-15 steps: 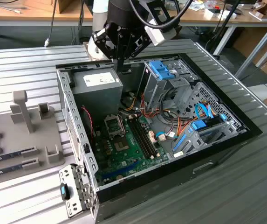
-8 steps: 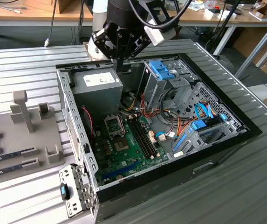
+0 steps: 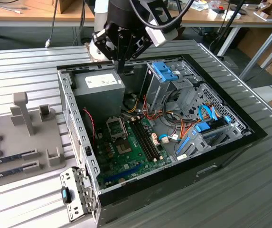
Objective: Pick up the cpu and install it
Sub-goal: 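Reach for the cpu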
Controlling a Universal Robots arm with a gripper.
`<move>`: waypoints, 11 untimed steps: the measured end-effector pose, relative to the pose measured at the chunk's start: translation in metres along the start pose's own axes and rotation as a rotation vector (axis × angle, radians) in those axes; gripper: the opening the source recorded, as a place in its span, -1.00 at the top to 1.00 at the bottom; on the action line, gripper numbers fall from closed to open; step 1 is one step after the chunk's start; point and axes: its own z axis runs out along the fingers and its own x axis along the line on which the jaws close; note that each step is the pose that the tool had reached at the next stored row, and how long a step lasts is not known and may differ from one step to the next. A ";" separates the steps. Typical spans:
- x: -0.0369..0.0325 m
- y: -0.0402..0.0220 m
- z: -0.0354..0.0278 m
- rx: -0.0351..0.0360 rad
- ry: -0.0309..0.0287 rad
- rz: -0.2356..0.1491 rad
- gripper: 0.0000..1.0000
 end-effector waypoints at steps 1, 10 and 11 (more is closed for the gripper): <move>0.0001 0.0000 0.0000 -0.0001 0.0000 0.000 0.79; 0.0019 -0.0001 0.0000 0.0000 0.0000 0.000 0.79; 0.0021 -0.0002 -0.0001 0.0000 0.0000 0.000 0.79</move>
